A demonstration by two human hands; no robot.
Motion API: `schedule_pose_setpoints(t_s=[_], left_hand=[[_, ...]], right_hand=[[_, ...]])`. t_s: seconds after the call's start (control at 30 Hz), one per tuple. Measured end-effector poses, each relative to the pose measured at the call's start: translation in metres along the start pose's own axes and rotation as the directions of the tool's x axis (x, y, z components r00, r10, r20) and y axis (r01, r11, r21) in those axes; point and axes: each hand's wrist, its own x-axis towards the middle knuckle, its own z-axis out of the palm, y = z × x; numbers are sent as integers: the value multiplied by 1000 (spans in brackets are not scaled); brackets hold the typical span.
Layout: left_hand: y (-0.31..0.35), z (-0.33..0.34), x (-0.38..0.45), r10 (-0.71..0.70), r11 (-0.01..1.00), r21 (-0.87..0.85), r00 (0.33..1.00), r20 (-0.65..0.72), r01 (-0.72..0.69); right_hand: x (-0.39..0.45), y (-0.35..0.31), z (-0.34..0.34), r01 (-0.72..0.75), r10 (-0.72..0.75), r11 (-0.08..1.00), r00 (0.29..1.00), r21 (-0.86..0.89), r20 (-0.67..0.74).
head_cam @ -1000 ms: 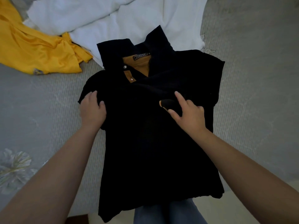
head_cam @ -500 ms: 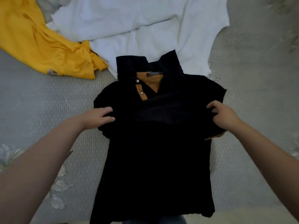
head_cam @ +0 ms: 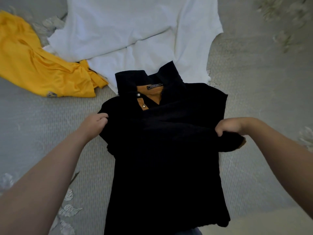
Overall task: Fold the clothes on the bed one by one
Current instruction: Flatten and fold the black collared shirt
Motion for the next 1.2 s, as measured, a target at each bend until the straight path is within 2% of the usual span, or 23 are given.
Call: schedule_pose_setpoints(t_s=[0.03, 0.1, 0.13, 0.2, 0.27, 0.3, 0.37, 0.43, 0.5, 0.57, 0.6, 0.63, 0.67, 0.73, 0.77, 0.8, 0.87, 0.9, 0.93, 1.03, 1.1, 1.13, 1.2], left_hand=[[-1, 1, -1, -6, 1000, -17, 1000, 14, 6], [-5, 1, 1, -19, 996, 90, 1000, 13, 18], [-9, 0, 3, -27, 983, 179, 1000, -2, 27], [-13, -2, 9, -71, 940, 328, 995, -74, 91], [-10, 2, 17, -107, 893, 411, 974, -200, 182], [-7, 7, 20, -118, 868, 438, 955, -272, 232], [0, 16, 20, -130, 800, 507, 917, -378, 323], [6, 27, 17, -152, 721, 597, 921, -359, 352], [15, 41, 13, -79, 691, 673, 953, -294, 265], [30, 60, 9, 218, 717, 697, 949, -228, 3], [38, 70, 8, 365, 689, 709, 916, -165, -147], [43, 79, 6, 444, 666, 700, 891, -91, -260], [47, 89, 6, 458, 659, 682, 888, -29, -317], [49, 106, 8, 317, 717, 645, 948, 37, -265], [45, 112, 10, 205, 753, 635, 978, 25, -174], [41, 117, 13, 110, 774, 627, 994, 6, -89], [35, 123, 18, -22, 787, 617, 1000, -1, 18], [32, 125, 19, -52, 791, 611, 999, 2, 40], [29, 126, 20, -75, 786, 615, 997, 7, 55], [24, 132, 24, -118, 767, 635, 993, -5, 94], [23, 134, 28, -150, 769, 628, 989, -6, 120], [22, 134, 29, -161, 768, 629, 987, 3, 123], [20, 135, 30, -161, 766, 631, 987, 6, 121]], right_hand=[[0, 1, 3, -24, 27, 998, 998, -50, 61], [-1, 0, 5, -34, 43, 994, 995, -101, 86], [1, -2, 4, -20, 23, 995, 999, -100, 30], [9, -4, -3, 59, -84, 991, 973, -123, -213], [21, -7, -10, 97, -194, 970, 864, -224, -465], [28, -8, -13, 93, -232, 958, 806, -271, -544], [40, -8, -12, 40, -248, 945, 737, -325, -628], [47, -10, -6, -24, -217, 947, 690, -322, -691], [50, -10, -1, -26, -242, 950, 571, -312, -784], [53, -8, 7, 39, -342, 931, 444, -363, -828], [54, -8, 11, 52, -384, 914, 440, -403, -812], [56, -7, 13, 44, -411, 894, 475, -446, -778], [59, -6, 16, 16, -417, 875, 532, -484, -737], [63, -5, 17, -60, -378, 851, 620, -522, -688], [64, -5, 15, -78, -363, 855, 615, -513, -699], [64, -7, 11, -77, -363, 868, 577, -491, -731], [64, -12, 4, -57, -375, 894, 448, -444, -812], [65, -16, 0, -52, -376, 900, 406, -432, -833], [66, -20, -3, -54, -368, 904, 403, -423, -838], [70, -26, -7, -126, -316, 897, 487, -423, -814], [74, -24, -3, -112, -323, 899, 485, -424, -813], [74, -23, 4, -71, -367, 891, 468, -448, -804], [74, -18, 28, 53, -551, 814, 384, -578, -741]])
